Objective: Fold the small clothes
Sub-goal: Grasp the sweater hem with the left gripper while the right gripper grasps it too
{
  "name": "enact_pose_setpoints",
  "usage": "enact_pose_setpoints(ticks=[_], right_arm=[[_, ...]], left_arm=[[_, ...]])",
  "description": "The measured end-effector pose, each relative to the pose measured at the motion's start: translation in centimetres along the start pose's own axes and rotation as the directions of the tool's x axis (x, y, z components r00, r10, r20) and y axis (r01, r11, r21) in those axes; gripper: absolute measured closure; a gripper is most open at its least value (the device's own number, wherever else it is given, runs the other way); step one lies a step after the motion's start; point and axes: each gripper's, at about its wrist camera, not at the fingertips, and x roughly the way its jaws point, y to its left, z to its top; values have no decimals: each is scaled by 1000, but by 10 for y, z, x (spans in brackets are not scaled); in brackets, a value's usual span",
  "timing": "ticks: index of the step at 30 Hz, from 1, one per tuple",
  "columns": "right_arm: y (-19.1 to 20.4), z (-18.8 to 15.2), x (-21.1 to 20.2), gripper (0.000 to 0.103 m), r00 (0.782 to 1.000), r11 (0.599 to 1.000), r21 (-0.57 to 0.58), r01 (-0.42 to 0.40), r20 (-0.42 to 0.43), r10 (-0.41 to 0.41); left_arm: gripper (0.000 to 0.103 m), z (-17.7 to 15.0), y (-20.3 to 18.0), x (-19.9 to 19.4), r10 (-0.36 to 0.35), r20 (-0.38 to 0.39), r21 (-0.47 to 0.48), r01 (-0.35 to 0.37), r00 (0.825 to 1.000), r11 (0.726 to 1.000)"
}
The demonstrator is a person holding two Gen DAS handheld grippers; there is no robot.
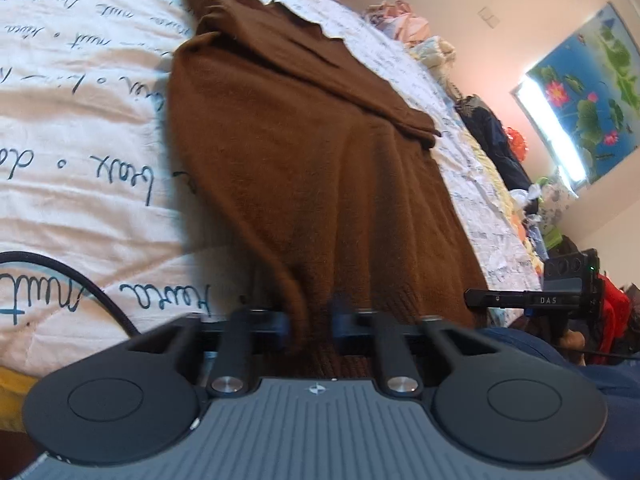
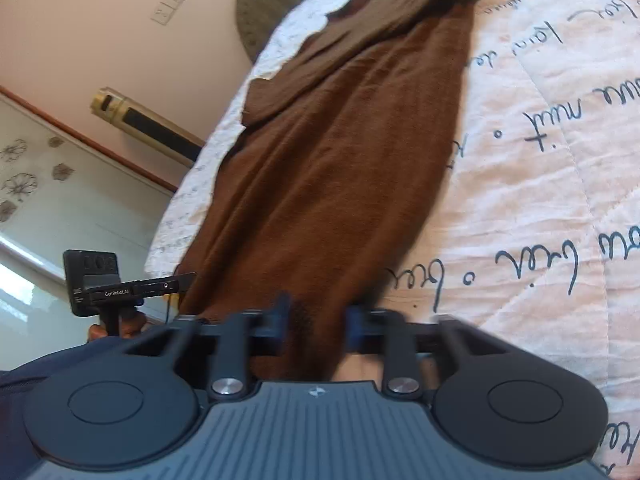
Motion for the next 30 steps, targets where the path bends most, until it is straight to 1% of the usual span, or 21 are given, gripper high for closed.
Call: enact_pose_setpoints(ticks=[1,3,8,11,12,13,14,15,16,17,18,19,20,21,22,23,24,25,26,28,30], right_arm=[[-1,1,1,97,1000,1000,0,18,2,-18],[-1,1,-3,97,999,999,0,32,22,-32],[15,14,-31,98,986,994,-74,85,148,-73],[18,29,-46,98,964,982,-106,158,232,-130],[15,34,-47,98,952,974,-103,203,254,-171],[10,39,-46,98,940,967,-84,241,268,-211],[3,43,-43,96,939,968,-60,243,265,-219],[-6,45,-40,95,952,980,-29,199,244,-186],[-14,45,-37,95,962,988,9,152,227,-150],[-23,43,-35,90,972,992,56,109,205,-118],[-29,39,-35,85,977,993,88,82,189,-98],[-33,34,-37,65,981,992,105,67,177,-85],[-36,27,-39,35,983,992,112,53,170,-71],[-38,20,-43,25,984,993,111,27,172,-46],[-40,13,-46,23,984,995,99,-17,180,-1],[-40,7,-47,23,984,994,89,-62,171,46],[-36,2,-44,23,985,992,79,-102,145,89],[-32,-1,-40,23,986,991,56,-122,119,115],[-26,-5,-33,23,989,992,25,-122,92,119],[-12,-9,-14,23,995,996,-40,-83,58,86],[-1,-6,-3,25,995,993,-72,-92,44,95]], left_arm=[[94,0,-1,1,2,3,0,-2,1000,1000],[95,2,-7,-3,11,29,19,-12,1000,1000],[95,21,-32,-16,-9,126,70,0,992,998],[95,38,-40,-15,-43,186,79,28,982,996],[95,43,-40,-11,-42,189,83,26,981,996],[95,46,-40,-6,-25,187,90,8,982,996],[95,49,-38,0,2,179,89,-18,984,996],[94,50,-35,7,17,160,83,-31,987,996],[94,49,-30,12,12,137,74,-22,990,997],[90,48,-24,15,4,123,53,-10,992,999],[77,45,-18,15,2,118,36,-6,993,999],[62,41,-13,12,2,120,32,-5,993,999],[40,38,-10,10,6,131,32,-11,991,999],[22,34,-8,6,8,150,34,-13,989,999],[19,31,-6,2,5,170,37,-12,985,999],[19,28,-5,-2,1,178,43,-9,984,999],[19,26,-5,-5,-4,176,48,-4,984,999],[19,24,-3,-7,-10,175,48,2,984,999],[21,22,-1,-8,-19,172,49,11,985,999],[38,18,3,-5,-59,137,48,53,989,997],[92,14,7,6,-105,78,32,103,991,994]])
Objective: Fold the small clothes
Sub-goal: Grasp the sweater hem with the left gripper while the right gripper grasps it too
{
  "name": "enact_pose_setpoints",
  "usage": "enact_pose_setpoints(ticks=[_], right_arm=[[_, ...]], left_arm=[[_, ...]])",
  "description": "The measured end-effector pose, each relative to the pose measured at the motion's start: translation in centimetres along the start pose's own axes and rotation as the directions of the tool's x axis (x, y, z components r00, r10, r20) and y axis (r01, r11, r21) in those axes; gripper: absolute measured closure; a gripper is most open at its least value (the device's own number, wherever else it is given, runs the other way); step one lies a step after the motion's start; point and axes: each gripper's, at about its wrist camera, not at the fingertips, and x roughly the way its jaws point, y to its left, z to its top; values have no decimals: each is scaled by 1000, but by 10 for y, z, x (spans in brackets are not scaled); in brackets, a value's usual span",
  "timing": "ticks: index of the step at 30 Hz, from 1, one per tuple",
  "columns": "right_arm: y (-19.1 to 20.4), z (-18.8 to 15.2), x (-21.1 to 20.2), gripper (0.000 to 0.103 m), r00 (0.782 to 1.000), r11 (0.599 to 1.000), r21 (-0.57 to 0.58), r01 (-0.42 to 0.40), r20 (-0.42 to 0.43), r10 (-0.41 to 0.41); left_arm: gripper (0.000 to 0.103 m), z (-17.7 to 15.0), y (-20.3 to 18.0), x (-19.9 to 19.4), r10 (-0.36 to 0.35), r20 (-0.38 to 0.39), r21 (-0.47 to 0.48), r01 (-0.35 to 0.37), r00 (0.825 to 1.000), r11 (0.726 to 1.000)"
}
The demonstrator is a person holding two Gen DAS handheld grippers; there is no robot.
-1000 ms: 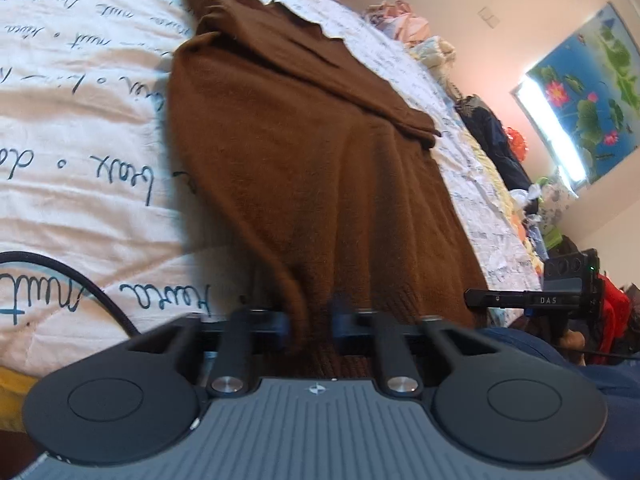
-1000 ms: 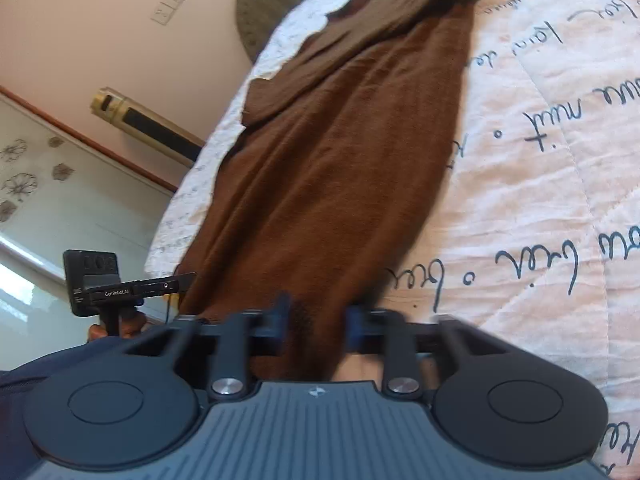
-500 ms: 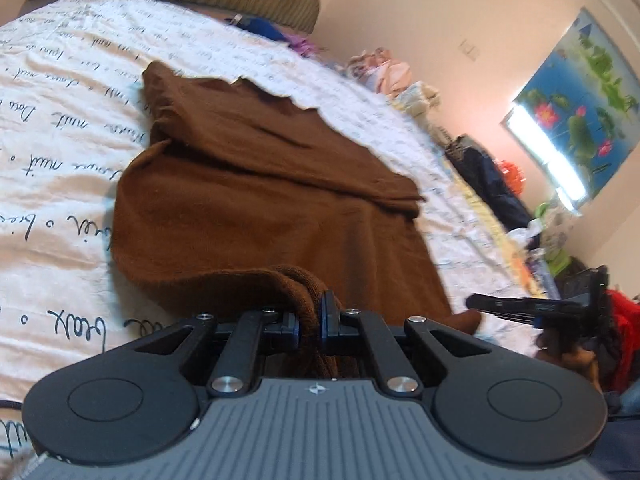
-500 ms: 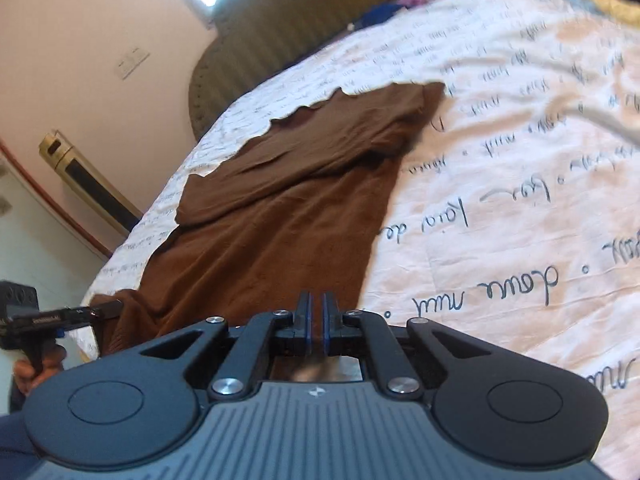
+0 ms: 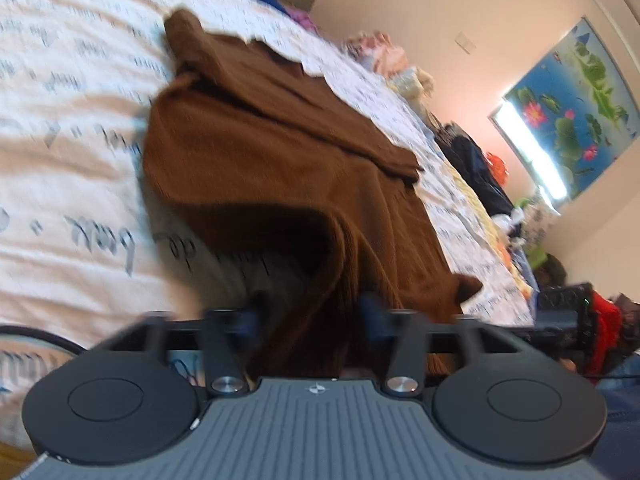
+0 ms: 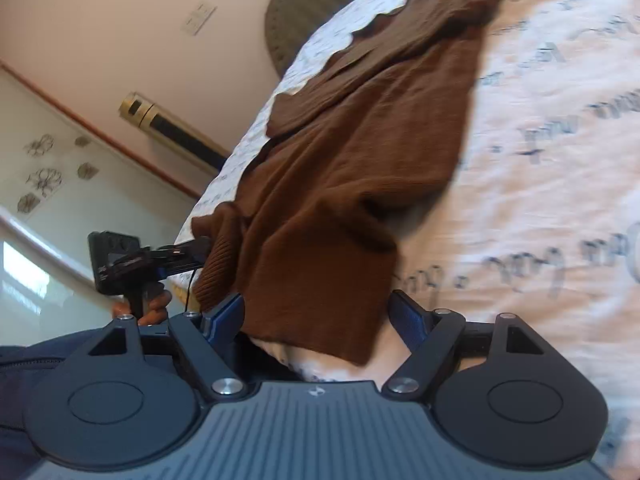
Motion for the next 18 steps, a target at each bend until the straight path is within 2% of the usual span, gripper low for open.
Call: enact_pose_setpoints(ticks=[1,2,3,4,8,11,13,18], right_arm=[[3,2,6,35,1000,1000,-3,1,-4,-1],[5,3,13,59,1000,1000,-7,8,-17,-8],[6,4,20,73,999,1000,-4,22,-37,-22],[6,3,22,95,997,999,5,46,-57,-45],[14,2,19,96,998,998,-26,49,-41,-50],[28,4,-1,97,999,993,-115,-24,27,28],[39,10,-18,96,992,981,-180,-72,90,89],[45,25,-39,96,979,982,-179,-67,177,99]], left_arm=[[91,-2,0,4,-7,-19,-6,7,1000,1000],[92,-4,-2,6,1,-17,10,-1,1000,1000],[92,-6,-7,4,8,-7,42,-8,1000,999],[92,-7,-13,1,7,5,74,-8,1000,997],[92,-9,-32,-23,-42,61,146,32,997,989],[93,-7,-46,-46,-78,107,187,57,991,981],[93,-5,-53,-58,-108,137,206,78,985,975],[93,1,-61,-70,-129,184,196,92,975,976]])
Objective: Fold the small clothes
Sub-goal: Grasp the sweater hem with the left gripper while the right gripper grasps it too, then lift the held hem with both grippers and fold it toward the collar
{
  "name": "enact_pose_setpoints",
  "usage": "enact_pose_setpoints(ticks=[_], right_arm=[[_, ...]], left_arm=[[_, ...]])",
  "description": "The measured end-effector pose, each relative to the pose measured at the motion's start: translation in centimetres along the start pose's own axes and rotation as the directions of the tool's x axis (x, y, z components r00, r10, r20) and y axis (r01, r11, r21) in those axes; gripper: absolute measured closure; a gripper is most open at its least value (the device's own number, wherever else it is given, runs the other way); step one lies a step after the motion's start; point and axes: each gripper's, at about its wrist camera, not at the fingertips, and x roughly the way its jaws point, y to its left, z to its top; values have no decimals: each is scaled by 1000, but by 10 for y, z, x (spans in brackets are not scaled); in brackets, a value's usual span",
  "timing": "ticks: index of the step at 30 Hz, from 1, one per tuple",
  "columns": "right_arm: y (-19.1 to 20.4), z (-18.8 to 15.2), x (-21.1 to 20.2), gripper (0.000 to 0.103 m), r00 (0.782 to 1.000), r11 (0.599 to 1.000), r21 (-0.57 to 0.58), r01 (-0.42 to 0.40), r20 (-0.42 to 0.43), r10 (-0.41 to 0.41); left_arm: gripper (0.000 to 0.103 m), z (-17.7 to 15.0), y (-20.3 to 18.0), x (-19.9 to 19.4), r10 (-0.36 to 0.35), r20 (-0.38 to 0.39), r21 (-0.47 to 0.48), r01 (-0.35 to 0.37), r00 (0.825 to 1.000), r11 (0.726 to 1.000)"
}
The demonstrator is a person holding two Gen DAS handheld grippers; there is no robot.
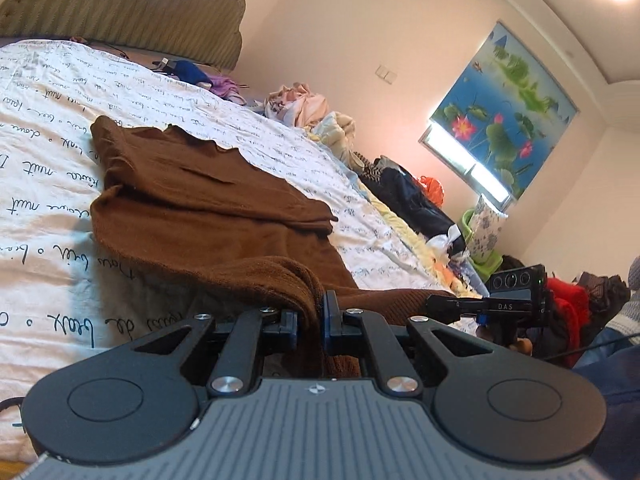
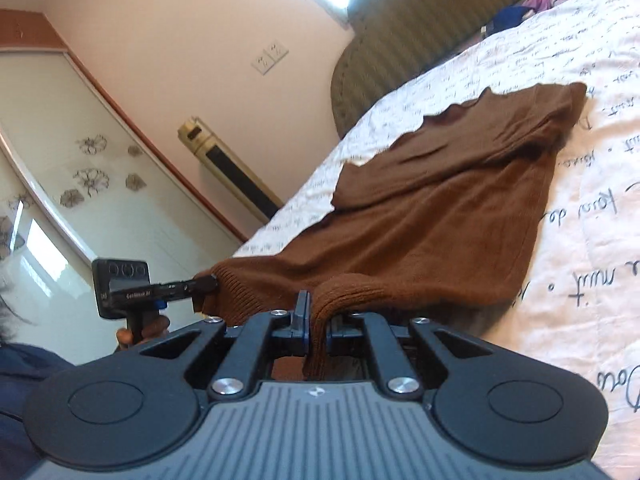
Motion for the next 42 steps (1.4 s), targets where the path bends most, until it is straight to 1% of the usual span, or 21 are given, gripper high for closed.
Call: enact_pose_setpoints(ticks=[2,5,6,8,10,13,17,21,24,28,32,36,38,42], right_arm=[[-2,2,-6,96,1000,1000,17,-12,18,12],[-4,5,-7,96,1000,999,41,6,27,-7],[-6,8,-13,96,999,999,50,4,32,-6],[-5,14,-12,96,999,999,51,14,45,-17],[-4,23,-13,96,997,999,50,12,72,-16],[-2,37,-13,96,992,999,48,17,121,-22],[-11,59,-9,96,982,996,86,24,186,-40],[-23,79,-1,96,975,992,119,48,211,-72],[-32,91,6,96,970,988,142,56,229,-88],[-48,105,18,96,964,982,178,69,240,-111],[-66,119,30,96,957,972,211,99,246,-151],[-84,133,45,96,952,961,248,123,244,-185],[-92,139,51,96,947,955,262,138,248,-204],[-116,151,66,96,945,933,342,110,256,-205]], left_arm=[[93,5,3,5,23,-9,-9,-23,1000,1000],[93,14,8,14,60,-20,-38,-60,998,997],[93,17,8,15,65,-9,-43,-65,998,997],[93,29,8,14,76,21,-53,-74,997,996],[93,42,8,12,80,51,-67,-77,995,995],[93,61,8,11,105,82,-82,-98,991,992],[93,85,12,18,130,100,-104,-119,987,987],[93,106,17,32,159,100,-102,-149,982,984],[93,119,20,51,222,86,-78,-215,971,973],[93,134,27,74,264,73,-69,-259,962,963],[93,147,36,97,321,71,-48,-318,945,947],[93,162,53,121,369,54,-57,-366,928,929],[93,170,60,134,400,54,-55,-397,915,916],[93,185,78,160,436,24,-70,-434,900,898]])
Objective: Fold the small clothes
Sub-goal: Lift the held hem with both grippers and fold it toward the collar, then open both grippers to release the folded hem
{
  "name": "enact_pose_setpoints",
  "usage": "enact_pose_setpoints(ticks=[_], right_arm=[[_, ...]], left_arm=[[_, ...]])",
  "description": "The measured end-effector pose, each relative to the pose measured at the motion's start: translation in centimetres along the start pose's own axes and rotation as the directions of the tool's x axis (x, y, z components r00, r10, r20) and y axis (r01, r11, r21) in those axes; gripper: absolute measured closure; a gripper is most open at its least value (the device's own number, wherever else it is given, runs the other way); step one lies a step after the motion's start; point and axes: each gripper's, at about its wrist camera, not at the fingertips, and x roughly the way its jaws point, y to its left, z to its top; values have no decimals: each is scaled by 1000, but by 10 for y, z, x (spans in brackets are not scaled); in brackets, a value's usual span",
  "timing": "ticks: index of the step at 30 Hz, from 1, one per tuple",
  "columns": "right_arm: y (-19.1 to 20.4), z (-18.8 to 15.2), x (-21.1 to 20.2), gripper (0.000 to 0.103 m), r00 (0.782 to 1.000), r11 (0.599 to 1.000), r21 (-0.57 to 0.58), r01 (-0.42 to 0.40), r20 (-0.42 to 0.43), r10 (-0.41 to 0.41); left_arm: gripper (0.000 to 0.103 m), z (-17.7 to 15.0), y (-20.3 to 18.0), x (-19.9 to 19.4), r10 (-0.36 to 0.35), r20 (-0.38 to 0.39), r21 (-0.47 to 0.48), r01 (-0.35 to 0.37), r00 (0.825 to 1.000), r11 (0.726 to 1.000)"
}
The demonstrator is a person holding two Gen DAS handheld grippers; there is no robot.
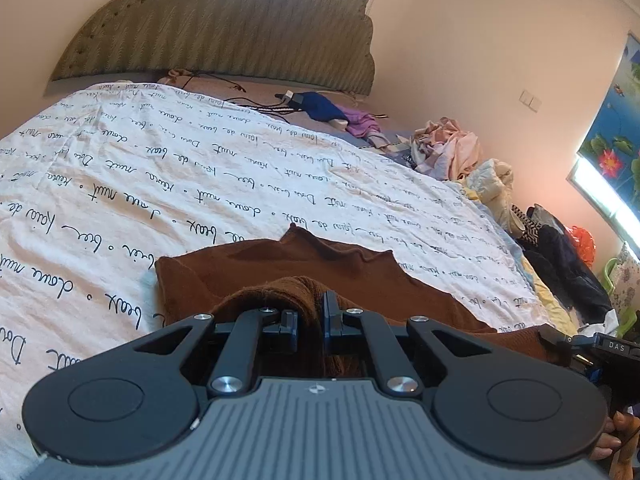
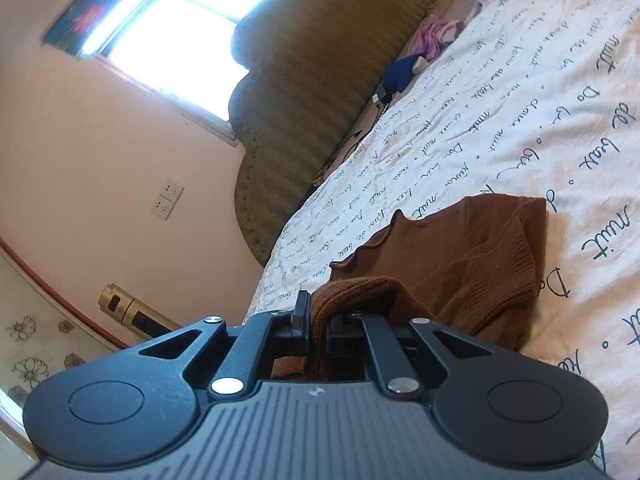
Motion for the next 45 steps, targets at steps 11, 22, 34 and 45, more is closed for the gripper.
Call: enact_pose_setpoints(ticks=[11,22,34,45], right_arm=[[-33,18,52,96,994,990,94,107,-28,-105],[-54,28,82,96,984,969,170,179,-39,-175],[-75,28,94,94,978,943,258,210,-49,-204],[-75,36,93,56,976,935,287,211,-14,-216]], left_arm=[[92,14,10,66,122,-65,-34,-124,990,992],[92,12,15,102,207,-117,-39,-213,971,976],[70,12,13,109,246,-125,-24,-251,961,968],[8,18,3,83,434,48,58,-436,900,898]])
